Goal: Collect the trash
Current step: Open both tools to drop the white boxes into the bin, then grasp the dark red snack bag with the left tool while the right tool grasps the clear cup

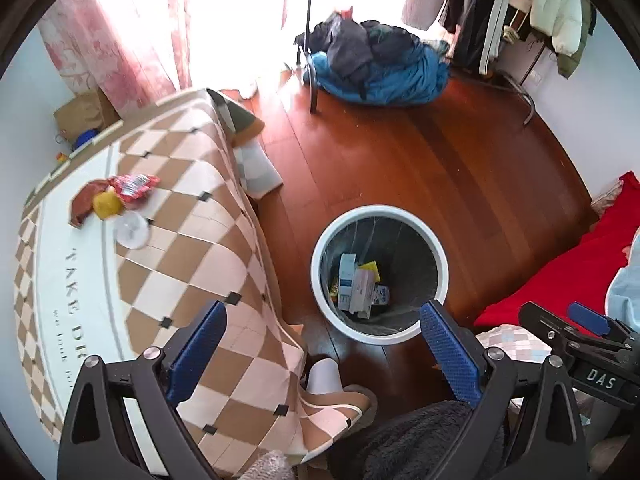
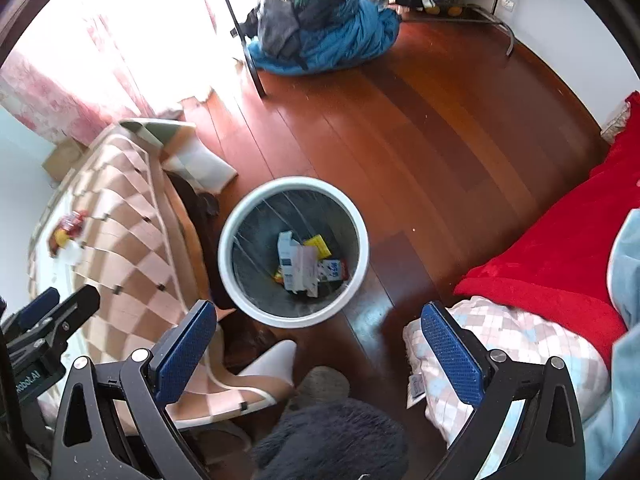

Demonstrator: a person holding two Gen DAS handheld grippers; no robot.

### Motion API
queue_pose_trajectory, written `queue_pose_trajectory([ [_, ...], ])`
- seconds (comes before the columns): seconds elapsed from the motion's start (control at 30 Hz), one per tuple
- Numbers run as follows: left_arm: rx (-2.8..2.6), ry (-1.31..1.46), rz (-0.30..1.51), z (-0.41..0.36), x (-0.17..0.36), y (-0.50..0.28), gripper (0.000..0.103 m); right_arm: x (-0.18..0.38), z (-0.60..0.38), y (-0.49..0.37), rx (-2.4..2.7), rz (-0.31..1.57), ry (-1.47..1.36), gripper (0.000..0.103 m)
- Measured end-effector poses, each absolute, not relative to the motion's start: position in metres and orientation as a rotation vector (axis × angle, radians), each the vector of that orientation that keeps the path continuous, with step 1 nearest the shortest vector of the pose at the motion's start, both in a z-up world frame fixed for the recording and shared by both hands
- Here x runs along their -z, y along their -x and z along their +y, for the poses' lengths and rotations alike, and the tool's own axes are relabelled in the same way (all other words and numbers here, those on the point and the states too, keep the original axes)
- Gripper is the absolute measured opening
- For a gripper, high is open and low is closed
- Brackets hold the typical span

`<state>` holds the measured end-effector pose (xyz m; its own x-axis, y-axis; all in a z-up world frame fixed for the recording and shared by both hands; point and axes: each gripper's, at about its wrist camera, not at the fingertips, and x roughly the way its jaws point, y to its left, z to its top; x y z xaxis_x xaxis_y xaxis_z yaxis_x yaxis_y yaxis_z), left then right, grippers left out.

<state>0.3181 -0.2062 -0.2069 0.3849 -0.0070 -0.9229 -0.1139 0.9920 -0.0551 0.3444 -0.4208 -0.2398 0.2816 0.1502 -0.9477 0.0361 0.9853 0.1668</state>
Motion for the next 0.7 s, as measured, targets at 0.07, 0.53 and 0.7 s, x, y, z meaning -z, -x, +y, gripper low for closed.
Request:
queue_pose_trajectory([
  [0.07,-0.081,0.106,1.145,-0.202,0.19,-0.311,0.099,0.224,-0.419,-0.34,-0.08,1.259,-0.185,0.103],
  [0.53,-0.376,0.115,1.009,-0.051,0.149,-0.282,0.099,0.167,-0.272,-0.348,-0.335,1.188,-0.2,0.103],
  [0.7,-0.565,0.098,1.083,0.043,0.201,-0.271,0.099,0.215,-0.169,-0.376,-0.439,1.283,-0.183,0.103],
])
